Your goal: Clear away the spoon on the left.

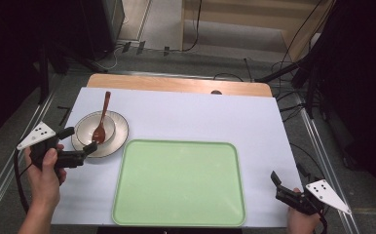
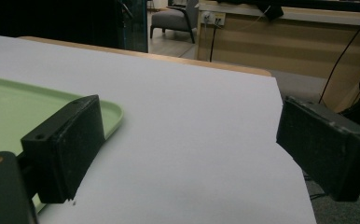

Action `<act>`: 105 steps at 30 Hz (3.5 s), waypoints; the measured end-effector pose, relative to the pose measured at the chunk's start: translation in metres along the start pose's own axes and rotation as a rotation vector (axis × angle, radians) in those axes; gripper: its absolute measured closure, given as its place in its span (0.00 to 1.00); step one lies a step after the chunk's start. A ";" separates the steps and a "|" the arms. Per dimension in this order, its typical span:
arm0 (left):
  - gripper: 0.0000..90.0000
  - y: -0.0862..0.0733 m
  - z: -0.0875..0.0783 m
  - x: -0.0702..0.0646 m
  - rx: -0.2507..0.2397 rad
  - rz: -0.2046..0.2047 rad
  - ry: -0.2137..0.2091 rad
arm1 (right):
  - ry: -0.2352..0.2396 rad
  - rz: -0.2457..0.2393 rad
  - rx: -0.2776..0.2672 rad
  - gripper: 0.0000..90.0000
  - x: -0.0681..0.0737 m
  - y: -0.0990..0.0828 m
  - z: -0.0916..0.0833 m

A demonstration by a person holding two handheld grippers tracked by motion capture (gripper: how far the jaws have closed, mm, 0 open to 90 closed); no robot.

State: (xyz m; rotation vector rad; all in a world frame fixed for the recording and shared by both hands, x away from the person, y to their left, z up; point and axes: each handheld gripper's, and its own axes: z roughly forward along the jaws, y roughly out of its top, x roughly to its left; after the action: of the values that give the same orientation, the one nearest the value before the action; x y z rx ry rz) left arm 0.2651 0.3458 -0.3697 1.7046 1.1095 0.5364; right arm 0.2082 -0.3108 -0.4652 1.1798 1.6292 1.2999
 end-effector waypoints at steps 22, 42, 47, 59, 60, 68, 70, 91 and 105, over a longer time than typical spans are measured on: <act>0.00 0.031 0.019 0.007 0.009 0.009 -0.001 | -0.001 -0.002 0.002 0.09 0.000 0.000 0.000; 0.00 0.043 0.050 0.027 0.051 -0.025 0.003 | -0.002 -0.002 0.003 0.09 0.000 0.000 0.000; 0.00 0.045 0.058 0.032 0.061 -0.039 0.011 | -0.001 0.001 0.002 0.09 0.000 0.000 0.000; 0.00 0.048 0.074 0.041 0.086 -0.059 0.012 | 0.000 0.001 0.005 0.09 0.000 0.000 0.001; 0.00 0.049 0.075 0.042 0.090 -0.056 0.014 | -0.001 0.002 0.006 0.09 0.000 0.000 0.001; 0.00 0.054 0.087 0.050 0.099 -0.078 0.027 | 0.002 0.010 0.006 0.09 -0.001 -0.001 0.001; 0.00 0.054 0.090 0.051 0.106 -0.083 0.020 | 0.001 0.008 0.006 0.09 -0.001 -0.001 0.001; 0.11 0.059 0.121 0.068 0.258 -0.200 0.126 | 0.004 0.012 0.007 0.09 -0.001 -0.001 0.001; 0.49 0.052 0.135 0.084 0.336 -0.356 0.073 | 0.007 0.014 0.005 0.09 -0.003 -0.002 0.001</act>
State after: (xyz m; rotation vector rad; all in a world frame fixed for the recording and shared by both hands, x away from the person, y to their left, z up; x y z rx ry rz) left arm 0.4311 0.3468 -0.3904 1.7212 1.5853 0.1946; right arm 0.2093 -0.3131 -0.4671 1.1934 1.6328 1.3101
